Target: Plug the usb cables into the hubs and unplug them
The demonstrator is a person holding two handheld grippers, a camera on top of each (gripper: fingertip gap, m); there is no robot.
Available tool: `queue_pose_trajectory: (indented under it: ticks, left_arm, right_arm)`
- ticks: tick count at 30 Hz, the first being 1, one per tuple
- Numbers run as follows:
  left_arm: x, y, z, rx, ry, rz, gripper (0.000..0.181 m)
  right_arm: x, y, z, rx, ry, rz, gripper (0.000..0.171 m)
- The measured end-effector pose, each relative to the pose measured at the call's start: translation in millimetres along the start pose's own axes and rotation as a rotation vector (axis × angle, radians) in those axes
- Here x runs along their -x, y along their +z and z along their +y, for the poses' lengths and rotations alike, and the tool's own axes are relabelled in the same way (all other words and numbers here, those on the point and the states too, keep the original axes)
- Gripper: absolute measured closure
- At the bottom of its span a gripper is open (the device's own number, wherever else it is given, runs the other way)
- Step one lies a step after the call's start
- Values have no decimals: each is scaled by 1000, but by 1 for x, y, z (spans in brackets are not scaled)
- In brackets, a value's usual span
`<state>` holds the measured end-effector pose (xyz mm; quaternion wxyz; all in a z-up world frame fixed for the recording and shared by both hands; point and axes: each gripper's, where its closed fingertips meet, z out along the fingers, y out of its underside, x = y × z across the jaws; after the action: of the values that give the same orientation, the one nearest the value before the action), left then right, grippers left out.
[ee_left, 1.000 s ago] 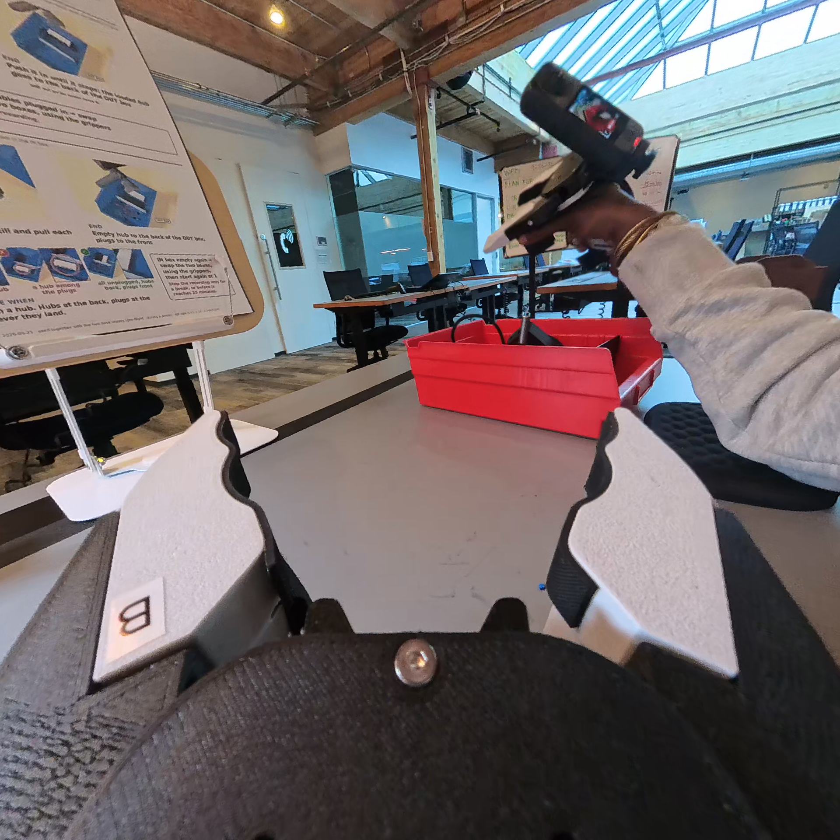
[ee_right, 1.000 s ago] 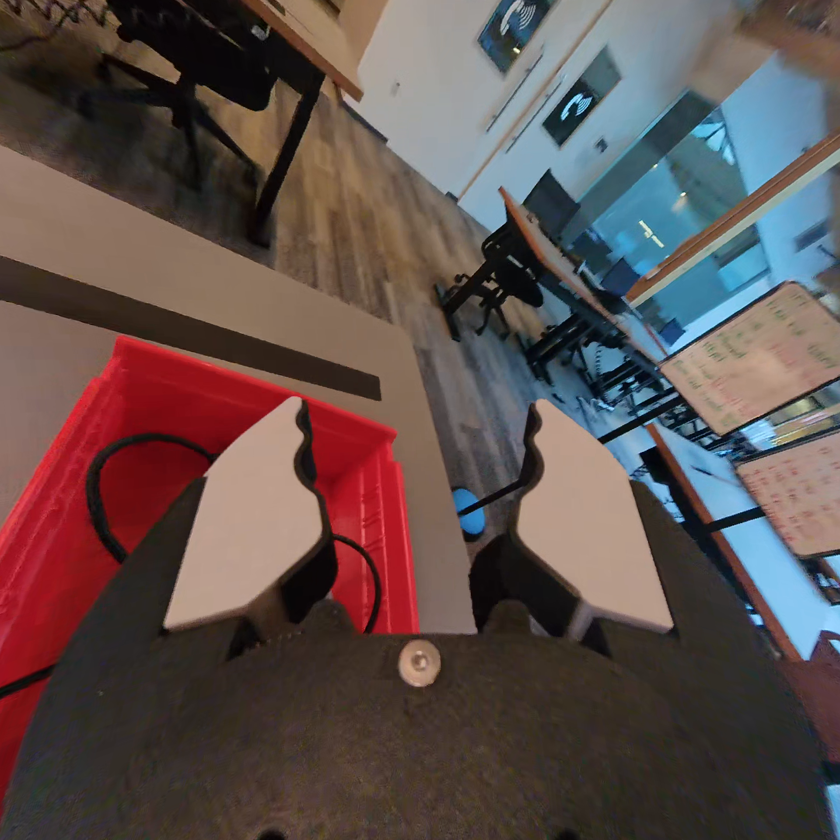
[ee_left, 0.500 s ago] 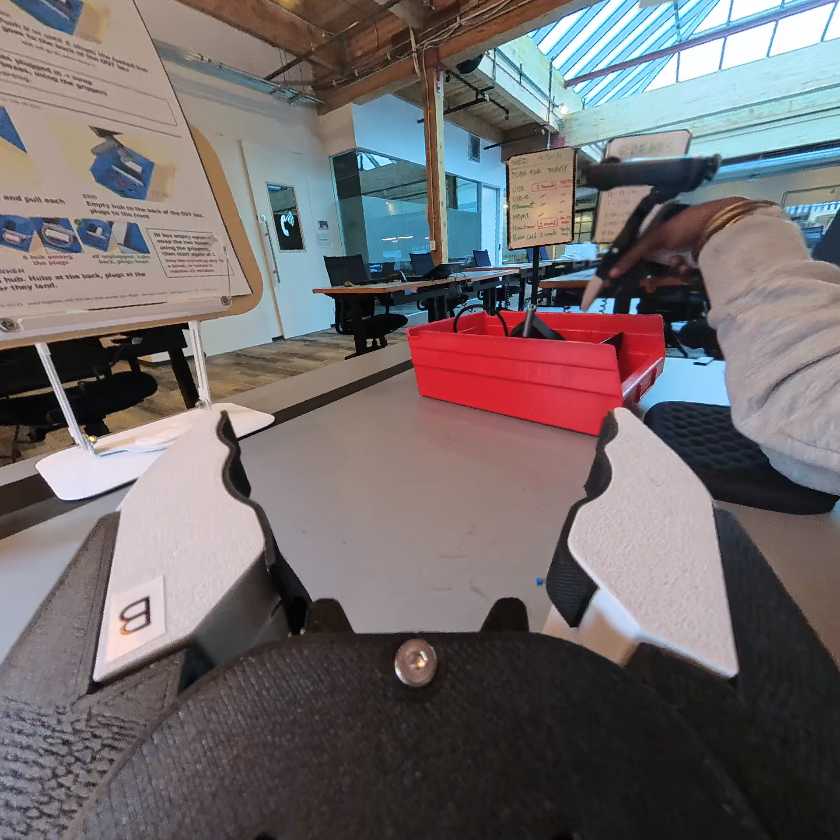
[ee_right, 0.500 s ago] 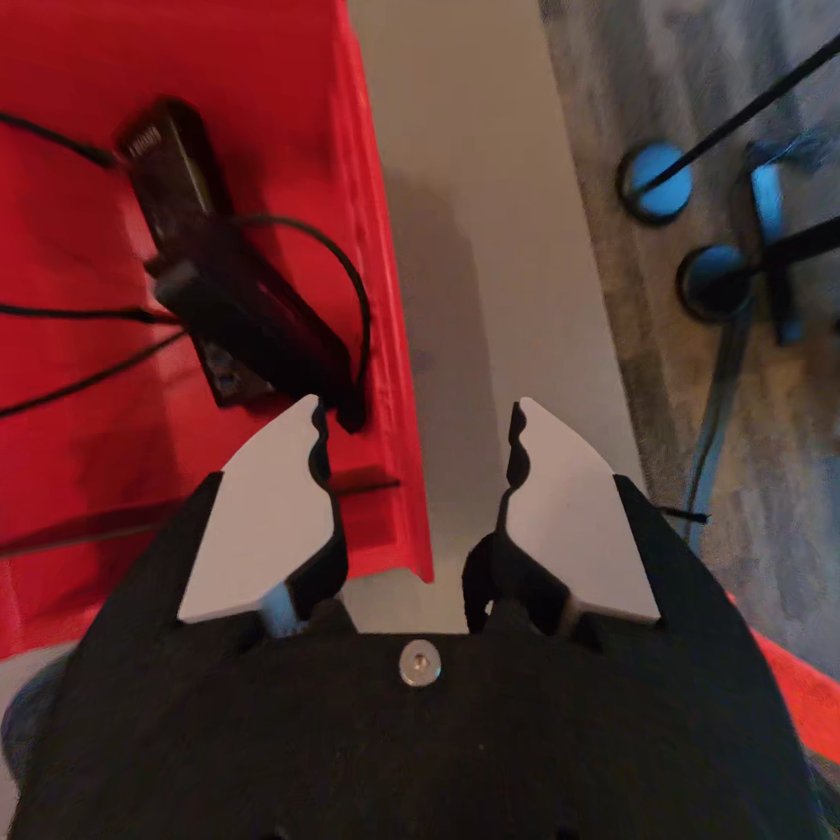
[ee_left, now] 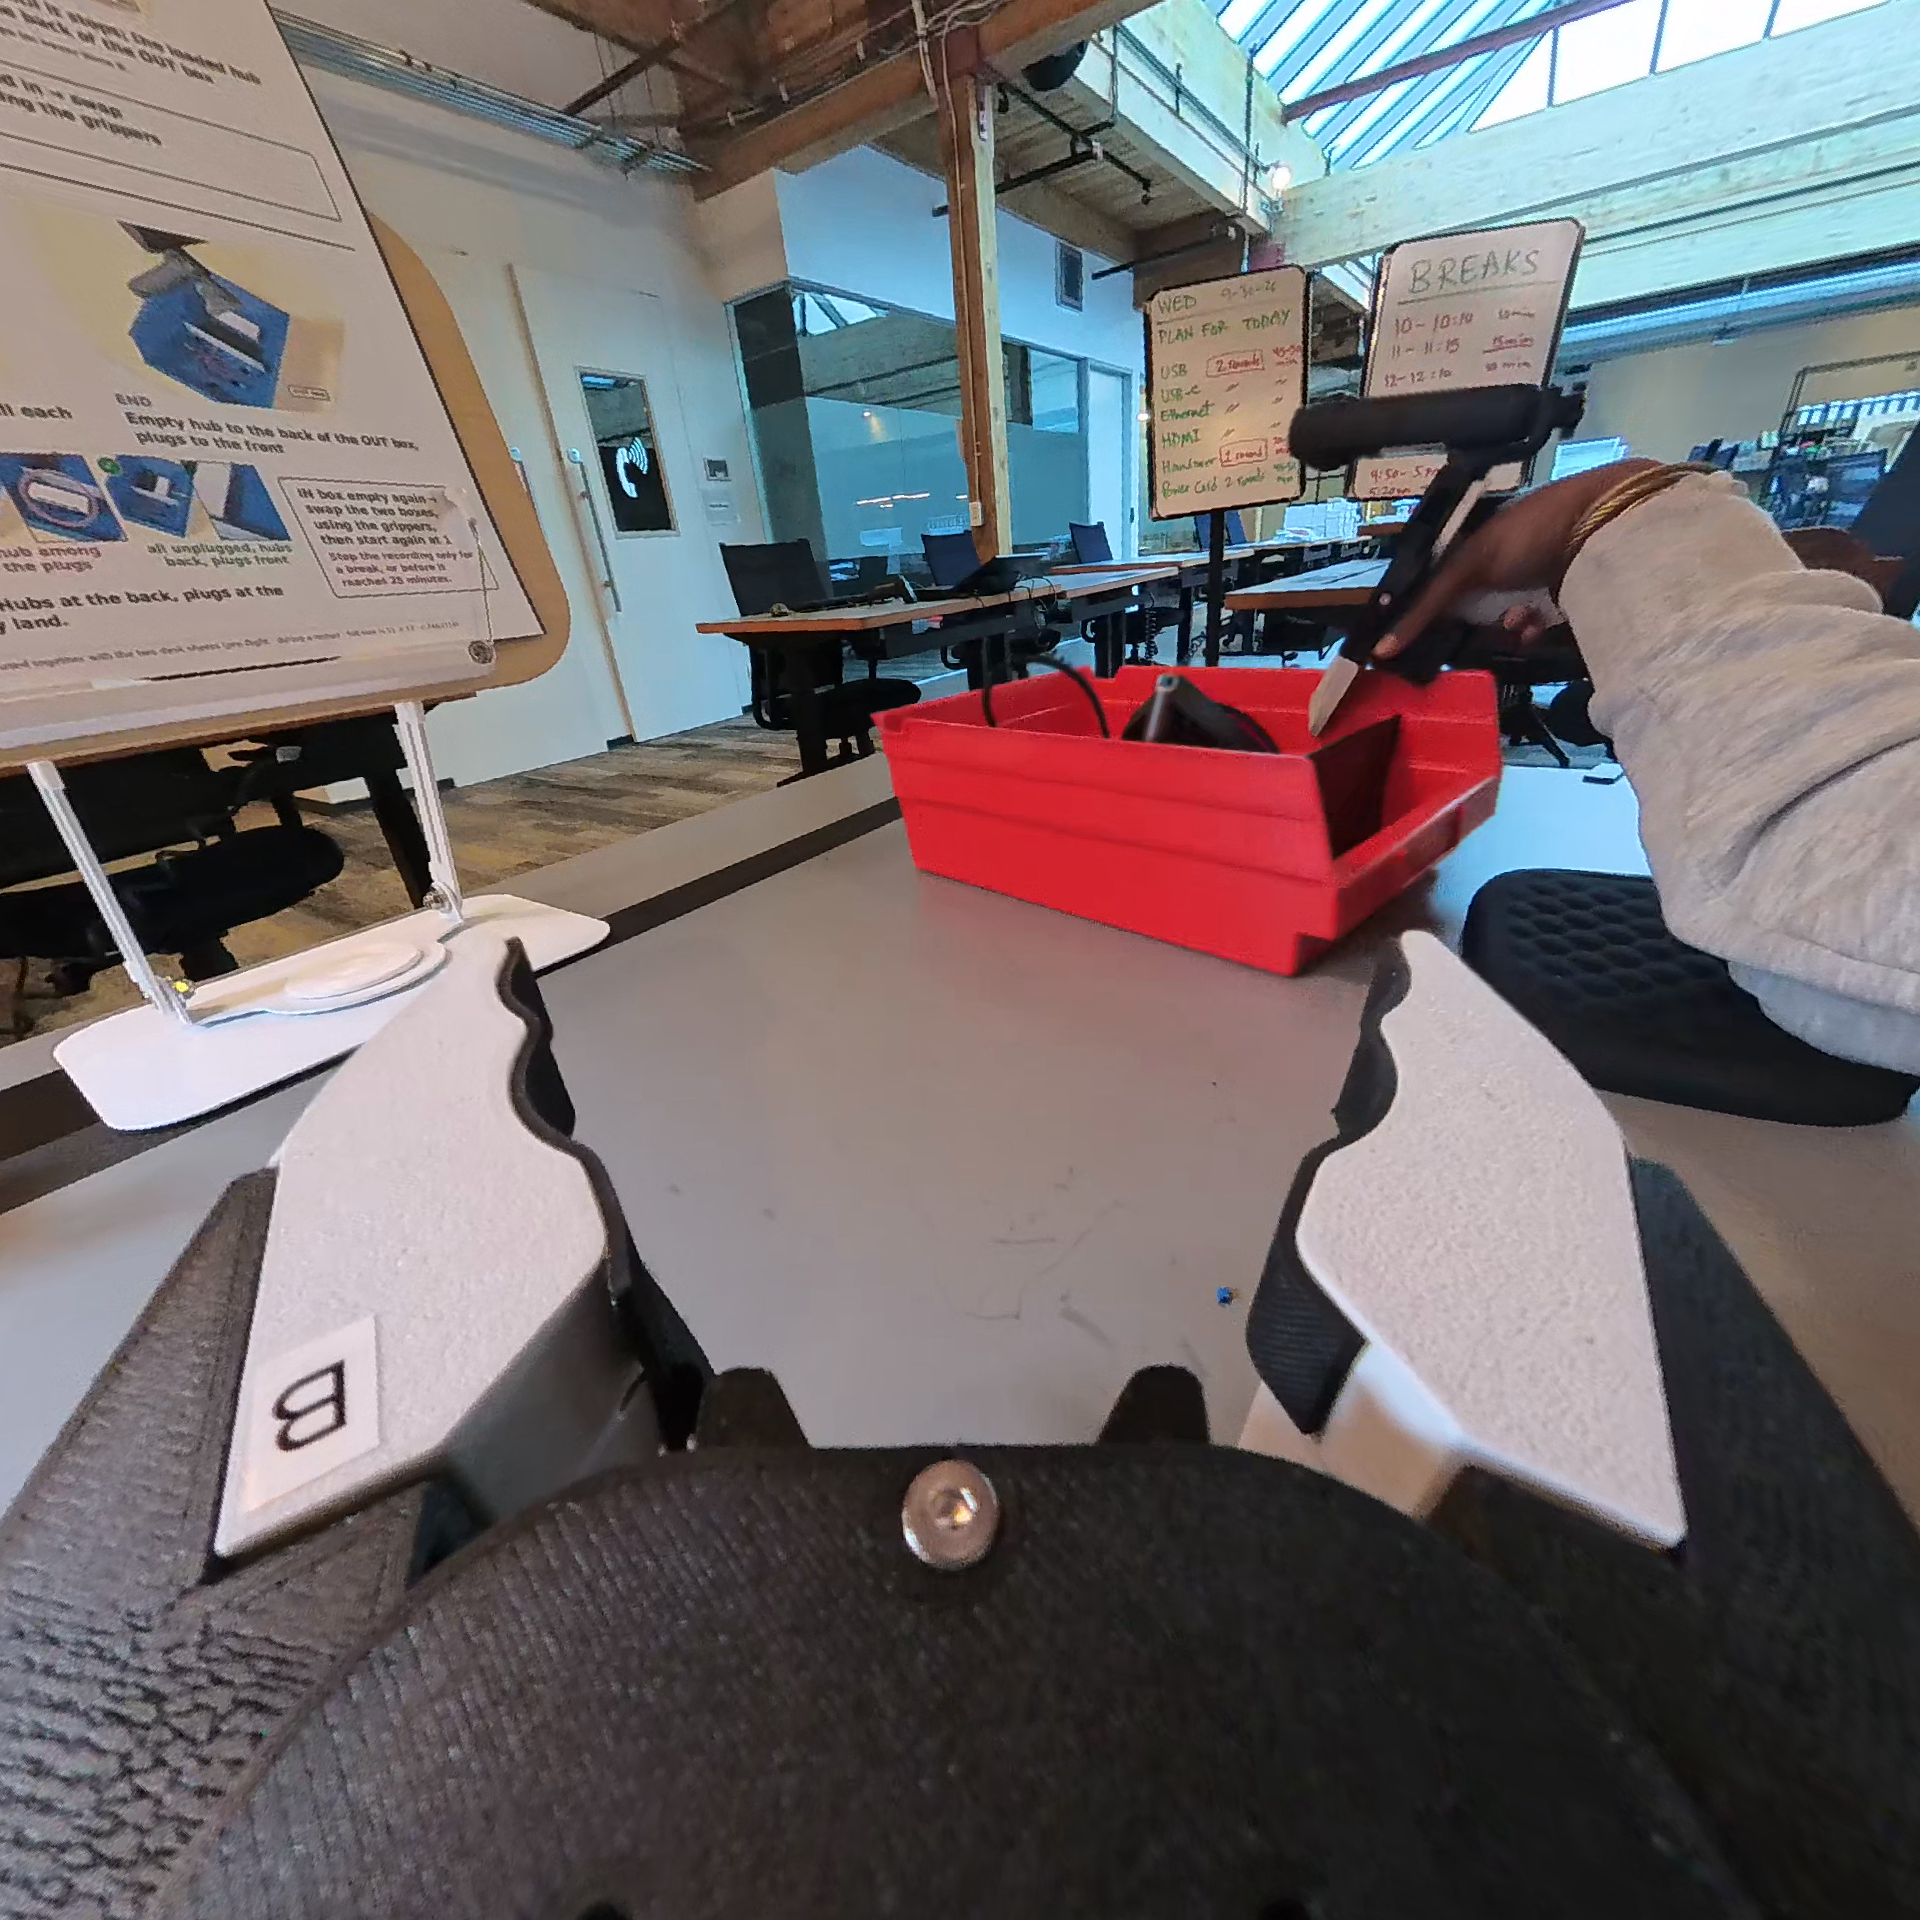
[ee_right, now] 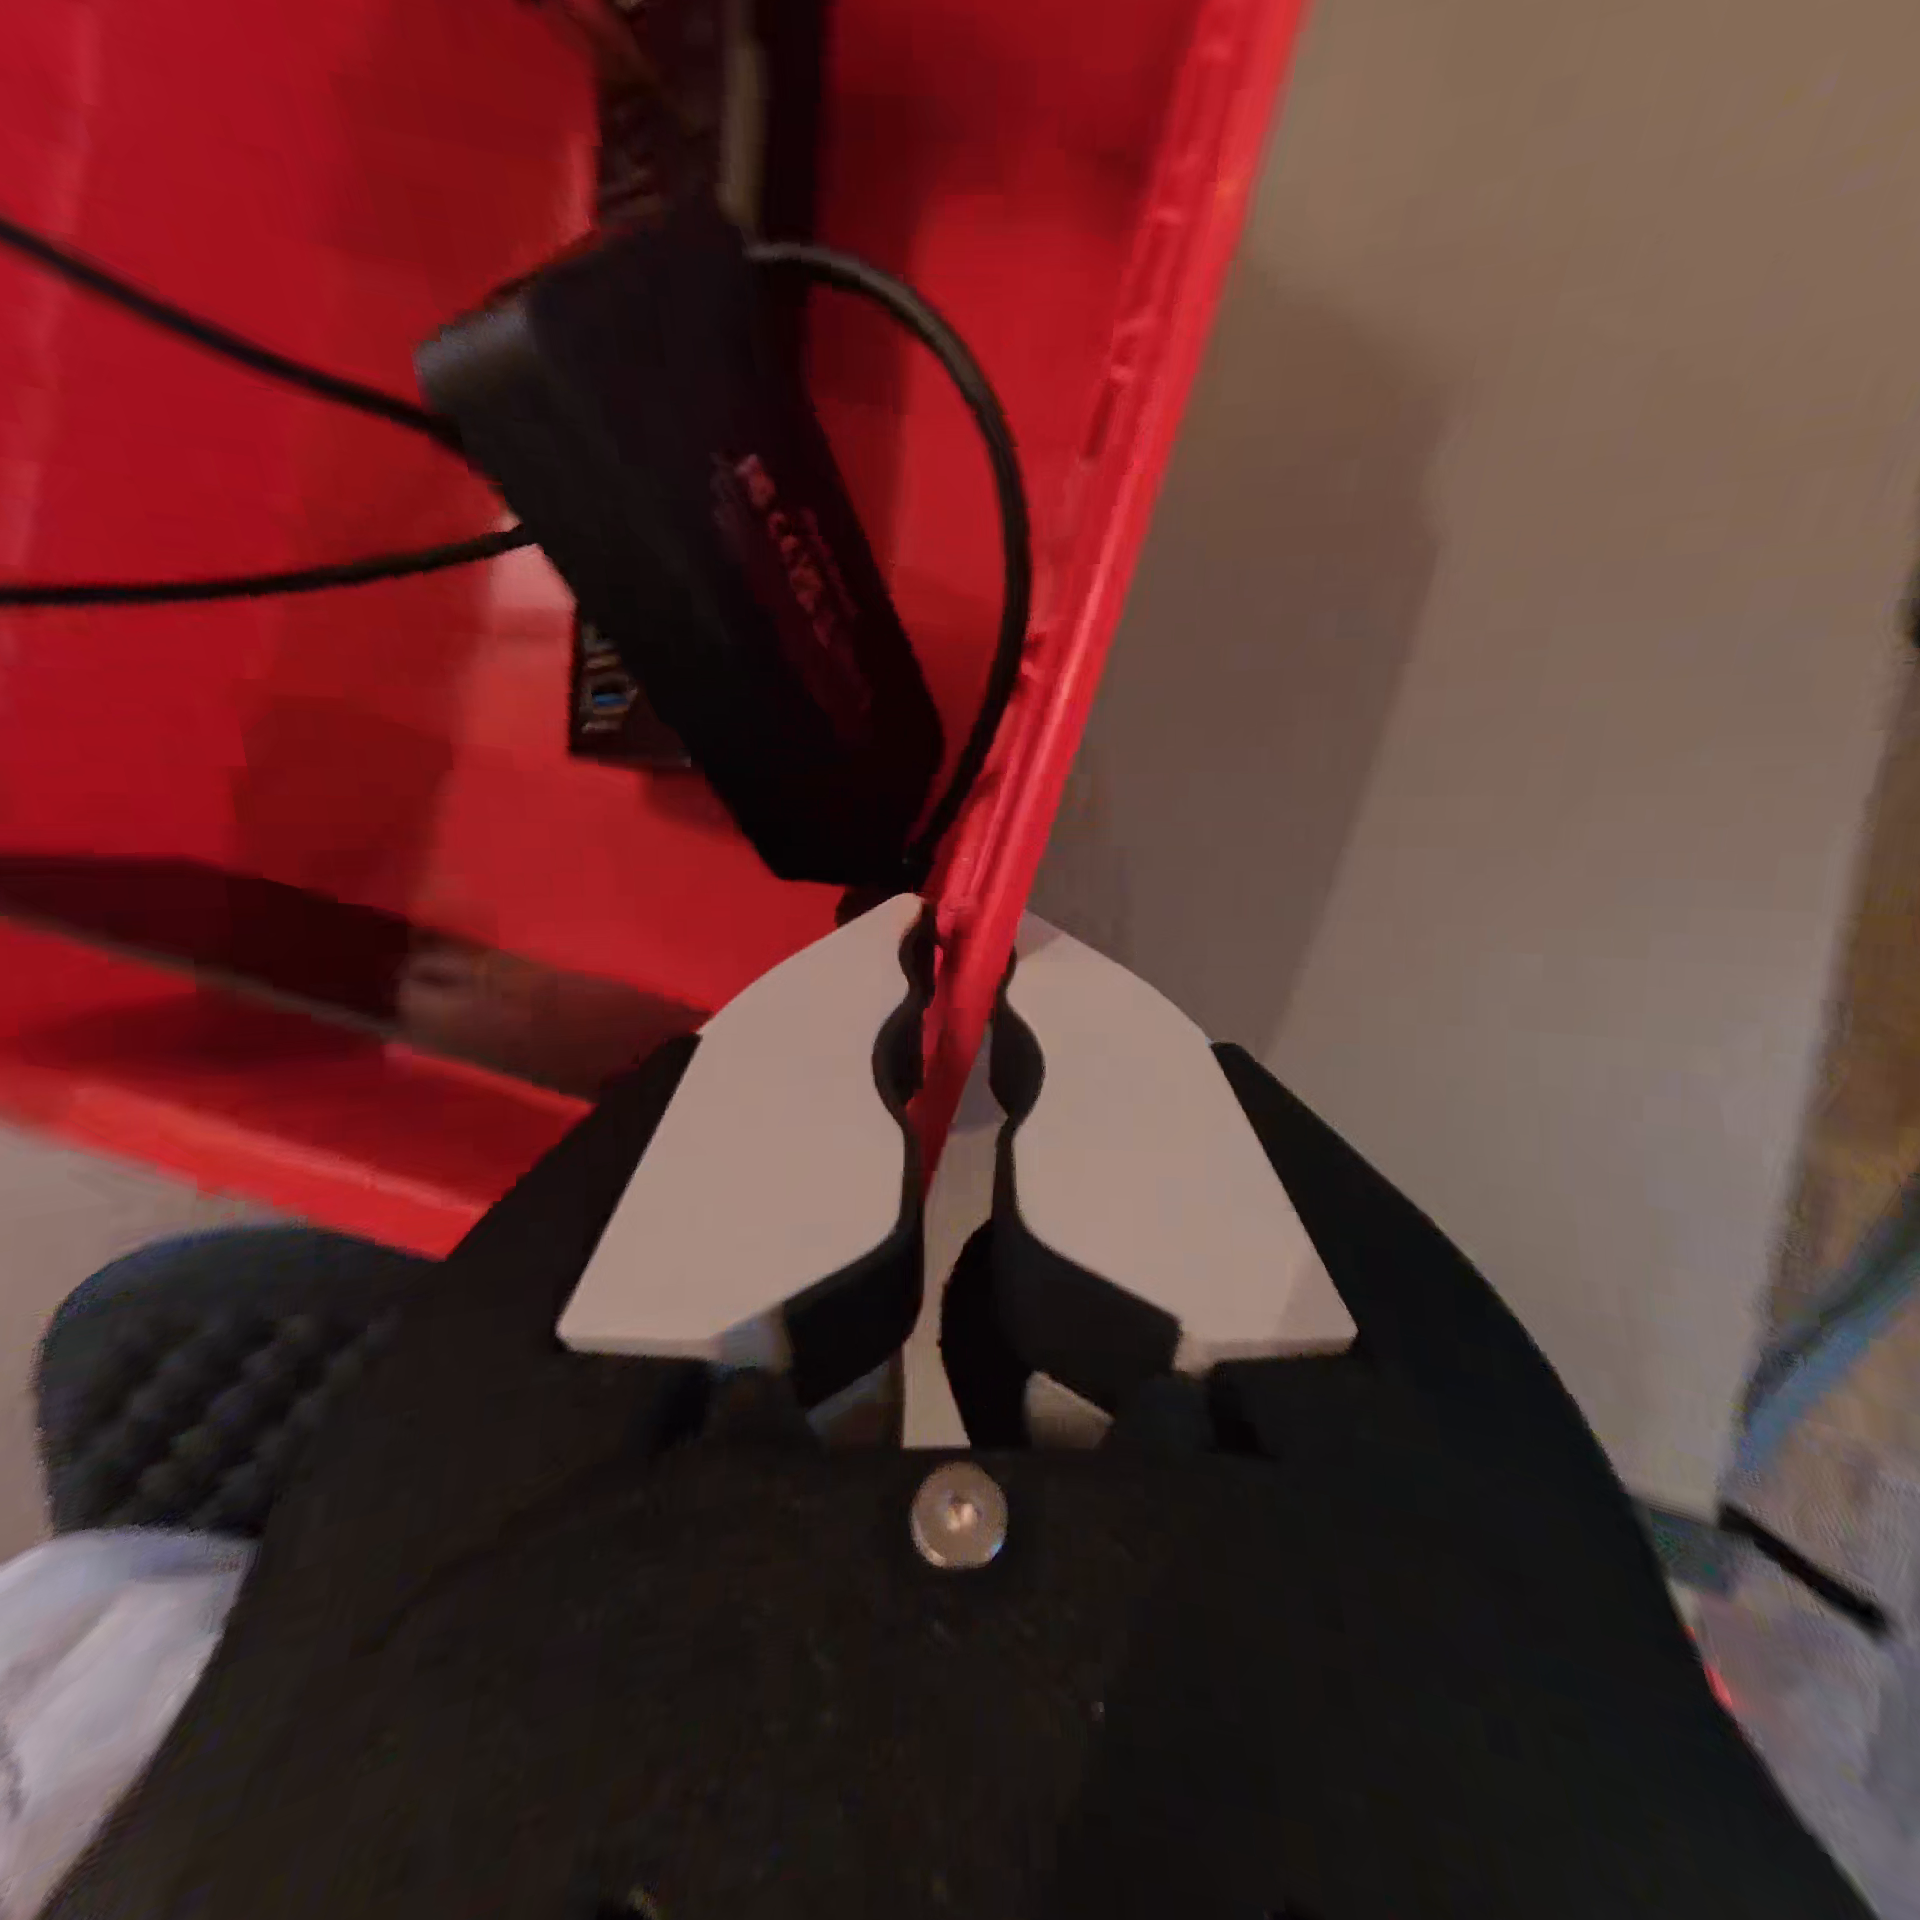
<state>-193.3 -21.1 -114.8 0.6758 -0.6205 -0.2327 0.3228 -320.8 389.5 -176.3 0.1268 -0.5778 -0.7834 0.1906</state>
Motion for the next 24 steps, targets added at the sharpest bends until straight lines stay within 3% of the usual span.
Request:
queue_pose_trajectory:
  ticks: [1, 6, 12, 24]
  left_arm:
    - [-1, 0, 1, 3, 5, 2, 38]
    - [-5, 2, 2, 15, 57, 8, 38]
    - [-5, 1, 0, 5, 69, 10, 39]
    - [-6, -6, -24, -99, 211, -36, 46]
  right_arm:
    - [10, 3, -1, 8, -25, -51, 163]
    - [40, 17, -31, 39, -187, -39, 163]
    - [108, 40, -70, 45, -305, -132, 163]
    - [279, 62, -104, 49, -555, -257, 159]
